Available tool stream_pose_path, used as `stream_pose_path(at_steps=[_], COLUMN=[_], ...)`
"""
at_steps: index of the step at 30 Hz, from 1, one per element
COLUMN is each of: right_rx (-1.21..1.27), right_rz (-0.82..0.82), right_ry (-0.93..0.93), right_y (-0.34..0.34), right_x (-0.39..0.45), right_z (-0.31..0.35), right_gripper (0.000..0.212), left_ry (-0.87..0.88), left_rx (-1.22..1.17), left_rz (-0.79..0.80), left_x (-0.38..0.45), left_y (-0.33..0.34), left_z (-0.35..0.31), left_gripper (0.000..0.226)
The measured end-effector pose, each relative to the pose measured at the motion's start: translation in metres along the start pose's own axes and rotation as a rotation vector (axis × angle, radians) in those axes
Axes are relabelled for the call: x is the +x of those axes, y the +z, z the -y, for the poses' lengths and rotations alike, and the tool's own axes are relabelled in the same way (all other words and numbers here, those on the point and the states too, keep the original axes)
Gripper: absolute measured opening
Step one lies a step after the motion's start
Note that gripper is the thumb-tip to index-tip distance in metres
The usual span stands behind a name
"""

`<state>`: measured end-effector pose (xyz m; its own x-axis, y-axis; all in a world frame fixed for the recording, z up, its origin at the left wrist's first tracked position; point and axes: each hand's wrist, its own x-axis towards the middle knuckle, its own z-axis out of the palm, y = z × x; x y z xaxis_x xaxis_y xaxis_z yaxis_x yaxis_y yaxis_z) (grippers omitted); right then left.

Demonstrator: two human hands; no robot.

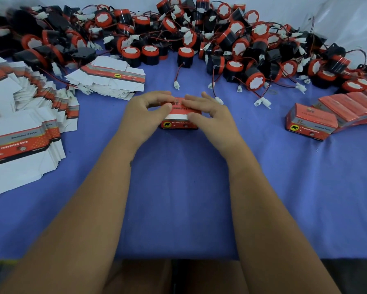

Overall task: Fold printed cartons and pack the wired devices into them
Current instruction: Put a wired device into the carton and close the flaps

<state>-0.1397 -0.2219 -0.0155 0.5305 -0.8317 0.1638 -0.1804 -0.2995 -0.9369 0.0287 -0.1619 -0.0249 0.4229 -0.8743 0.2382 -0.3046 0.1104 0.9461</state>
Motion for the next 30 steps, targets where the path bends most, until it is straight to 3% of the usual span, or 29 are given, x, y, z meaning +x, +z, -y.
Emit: stream_pose_path(at_steps=[3, 7, 12, 24, 30], right_rx=[-0.088, -0.112, 0.025, -0.082, -0.076], right_rz=[0.061, 0.044, 0.12, -0.085, -0.149], right_ry=[-0.057, -0.103, -0.032, -0.117, -0.146], right_y=[-0.002, -0.005, -0.011, -0.002, 0.0], right_x=[0.001, 0.002, 0.002, 0.004, 0.004], right_z=[-0.005, -0.008, -0.007, -0.007, -0.005], right_gripper=[0.042, 0.043, 0.041, 0.03, 0.021], left_ry=[0.044, -0.027, -0.035, 0.065, 0.053], left_rx=[0.025, -0.055, -0.051, -0.04, -0.132], left_rz=[0.008, 0.157, 0.21, 0.043, 0.035], left_x=[-0.002, -0.003, -0.003, -0.002, -0.002], left_y=[0.001, -0.007, -0.012, -0.003, -0.001], left_z=[0.002, 0.002, 0.002, 0.002, -0.001], left_gripper=[0.023, 0.033, 0.046, 0.019, 0.022])
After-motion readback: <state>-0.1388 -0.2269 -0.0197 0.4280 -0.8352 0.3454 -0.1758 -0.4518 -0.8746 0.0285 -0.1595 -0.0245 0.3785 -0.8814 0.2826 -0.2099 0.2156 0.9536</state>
